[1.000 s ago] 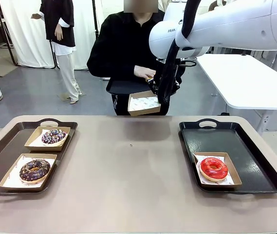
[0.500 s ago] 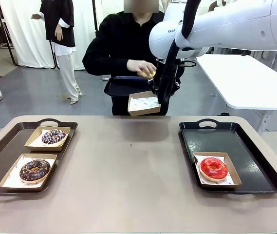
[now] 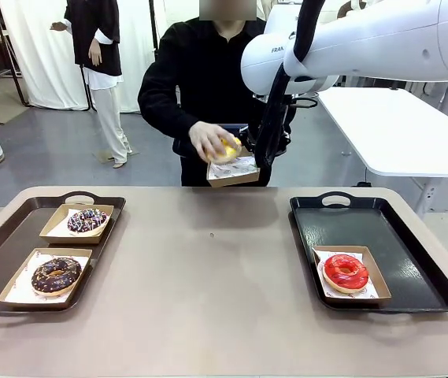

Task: Individually package the donuts and arrange them on the tray.
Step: Place the picked Paper togo box on the Handle tray.

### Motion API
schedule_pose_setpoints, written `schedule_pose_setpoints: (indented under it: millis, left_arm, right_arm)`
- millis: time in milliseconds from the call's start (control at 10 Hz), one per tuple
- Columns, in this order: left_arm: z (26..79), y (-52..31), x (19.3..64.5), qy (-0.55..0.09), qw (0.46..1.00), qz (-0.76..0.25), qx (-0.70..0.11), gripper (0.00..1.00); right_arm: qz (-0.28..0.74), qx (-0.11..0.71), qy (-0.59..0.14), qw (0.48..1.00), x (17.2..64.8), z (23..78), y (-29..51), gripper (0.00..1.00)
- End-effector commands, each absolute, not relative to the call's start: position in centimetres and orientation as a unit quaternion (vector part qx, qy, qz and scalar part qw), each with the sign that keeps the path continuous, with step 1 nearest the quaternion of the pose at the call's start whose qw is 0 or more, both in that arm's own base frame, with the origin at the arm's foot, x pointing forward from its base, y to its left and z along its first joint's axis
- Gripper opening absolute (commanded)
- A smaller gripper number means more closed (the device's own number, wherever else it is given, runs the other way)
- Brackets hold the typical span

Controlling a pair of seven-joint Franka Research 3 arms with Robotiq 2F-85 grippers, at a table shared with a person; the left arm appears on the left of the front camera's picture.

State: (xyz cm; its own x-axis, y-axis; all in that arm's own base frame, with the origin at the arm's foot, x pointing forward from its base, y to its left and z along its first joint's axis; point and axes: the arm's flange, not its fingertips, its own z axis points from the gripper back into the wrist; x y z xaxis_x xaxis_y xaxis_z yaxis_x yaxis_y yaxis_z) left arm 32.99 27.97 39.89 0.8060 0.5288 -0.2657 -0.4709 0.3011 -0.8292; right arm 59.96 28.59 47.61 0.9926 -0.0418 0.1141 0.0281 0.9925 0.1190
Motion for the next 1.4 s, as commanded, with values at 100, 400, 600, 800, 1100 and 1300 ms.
schedule_pose_setpoints:
  millis: [100, 400, 600, 800, 1100, 1300]
  left_arm:
    - [39.99, 27.77, 32.64, -0.031, 0.804, 0.309, -0.507, 1.0]
    - [39.99, 27.77, 32.64, -0.031, 0.804, 0.309, -0.507, 1.0]
    - [39.99, 27.77, 32.64, -0.031, 0.804, 0.309, -0.507, 1.0]
    - [39.99, 27.77, 32.64, -0.031, 0.804, 0.309, -0.507, 1.0]
    - [39.99, 27.77, 32.64, -0.031, 0.804, 0.309, -0.507, 1.0]
    - [39.99, 27.77, 32.64, -0.031, 0.804, 0.309, -0.507, 1.0]
  right_arm:
    - [-0.018, 0.059, -0.061, 0.996, 59.85, 47.54, 28.54, 0.0]
    - [-0.018, 0.059, -0.061, 0.996, 59.85, 47.54, 28.54, 0.0]
    - [-0.018, 0.059, -0.061, 0.996, 59.85, 47.54, 28.54, 0.0]
    - [-0.018, 0.059, -0.061, 0.996, 59.85, 47.54, 28.54, 0.0]
    - [-0.018, 0.059, -0.061, 0.996, 59.85, 47.54, 28.54, 0.0]
    - [-0.018, 0.059, -0.058, 0.996, 59.96, 47.61, 28.59, 0.01]
